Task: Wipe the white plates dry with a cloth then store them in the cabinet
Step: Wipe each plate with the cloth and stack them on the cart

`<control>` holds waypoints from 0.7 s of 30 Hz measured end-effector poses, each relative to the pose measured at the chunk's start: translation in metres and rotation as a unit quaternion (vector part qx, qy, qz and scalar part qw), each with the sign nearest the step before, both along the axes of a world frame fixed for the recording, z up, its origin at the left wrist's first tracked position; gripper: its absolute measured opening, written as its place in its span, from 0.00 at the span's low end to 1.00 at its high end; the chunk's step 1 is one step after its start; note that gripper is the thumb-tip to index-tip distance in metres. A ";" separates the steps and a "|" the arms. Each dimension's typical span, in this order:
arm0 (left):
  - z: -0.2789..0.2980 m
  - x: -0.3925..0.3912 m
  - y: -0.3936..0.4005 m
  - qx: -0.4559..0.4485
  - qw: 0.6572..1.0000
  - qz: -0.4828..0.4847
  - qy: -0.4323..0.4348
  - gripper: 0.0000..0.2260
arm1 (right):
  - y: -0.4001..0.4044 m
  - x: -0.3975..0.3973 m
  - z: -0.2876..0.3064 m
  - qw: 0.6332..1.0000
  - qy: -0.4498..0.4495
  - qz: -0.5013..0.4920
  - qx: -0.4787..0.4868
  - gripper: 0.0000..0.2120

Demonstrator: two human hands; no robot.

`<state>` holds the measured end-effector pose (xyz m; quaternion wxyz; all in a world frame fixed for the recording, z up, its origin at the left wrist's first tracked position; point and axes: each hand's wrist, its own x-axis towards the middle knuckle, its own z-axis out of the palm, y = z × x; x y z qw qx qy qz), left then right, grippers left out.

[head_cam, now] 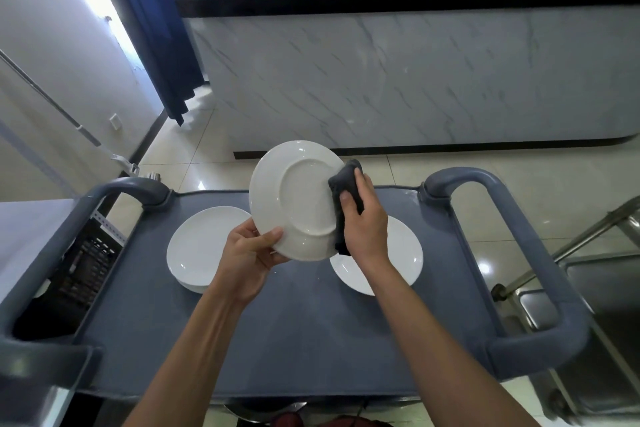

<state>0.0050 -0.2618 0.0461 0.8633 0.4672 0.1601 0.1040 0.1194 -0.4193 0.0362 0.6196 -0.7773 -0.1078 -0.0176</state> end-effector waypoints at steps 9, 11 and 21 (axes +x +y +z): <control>-0.008 -0.001 0.012 0.085 0.994 -0.066 0.033 0.29 | -0.003 0.020 0.008 0.997 -0.026 0.066 -0.021 0.23; -0.007 0.001 0.011 0.106 0.990 -0.088 0.033 0.25 | -0.002 0.025 0.010 0.994 -0.049 0.084 -0.042 0.23; 0.003 0.007 -0.003 0.142 0.986 -0.077 0.043 0.11 | 0.018 0.020 0.015 0.966 -0.179 0.141 -0.125 0.23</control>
